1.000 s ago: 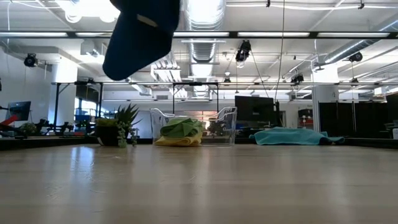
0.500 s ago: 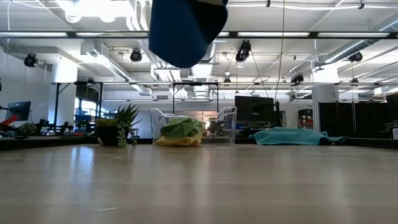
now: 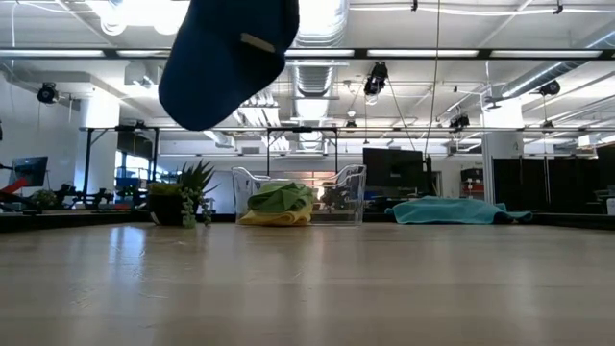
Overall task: Fold microfiber towels
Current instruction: Fold the bottom blue towel
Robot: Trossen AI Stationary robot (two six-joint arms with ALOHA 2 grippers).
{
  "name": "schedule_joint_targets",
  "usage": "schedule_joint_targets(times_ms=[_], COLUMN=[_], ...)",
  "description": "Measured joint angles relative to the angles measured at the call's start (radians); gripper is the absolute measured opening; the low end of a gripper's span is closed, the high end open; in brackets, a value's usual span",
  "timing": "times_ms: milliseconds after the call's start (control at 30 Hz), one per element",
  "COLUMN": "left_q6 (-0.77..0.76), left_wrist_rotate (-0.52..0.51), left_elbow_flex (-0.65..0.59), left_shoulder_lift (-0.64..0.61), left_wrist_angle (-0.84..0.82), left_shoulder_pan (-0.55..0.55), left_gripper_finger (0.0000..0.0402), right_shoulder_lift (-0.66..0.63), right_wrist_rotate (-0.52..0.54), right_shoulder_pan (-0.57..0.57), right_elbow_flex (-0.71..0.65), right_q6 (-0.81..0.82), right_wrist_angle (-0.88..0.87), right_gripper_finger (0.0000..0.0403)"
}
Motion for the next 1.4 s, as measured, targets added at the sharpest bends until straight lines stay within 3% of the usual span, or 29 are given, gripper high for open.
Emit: schedule_joint_targets(times_ms=[233, 867, 1400], left_q6=[0.000, -0.027, -0.035], left_wrist_rotate=[0.000, 0.053, 0.053], left_elbow_flex=[0.000, 0.001, 0.005], left_shoulder_lift=[0.000, -0.003, 0.000], left_wrist_angle=[0.000, 0.001, 0.003], left_shoulder_pan=[0.000, 0.000, 0.000], left_gripper_finger=[0.0000, 0.0000, 0.0000], right_shoulder_lift=[0.056, 0.030, 0.052], right_wrist_rotate=[0.000, 0.001, -0.058], right_shoulder_pan=[-0.022, -0.027, -0.033], right_elbow_flex=[0.025, 0.024, 0.021], right_q6=[-0.001, 0.131, 0.162], right_wrist_angle=[-0.026, -0.273, -0.268], right_gripper_finger=[0.0148, 0.0106, 0.0101])
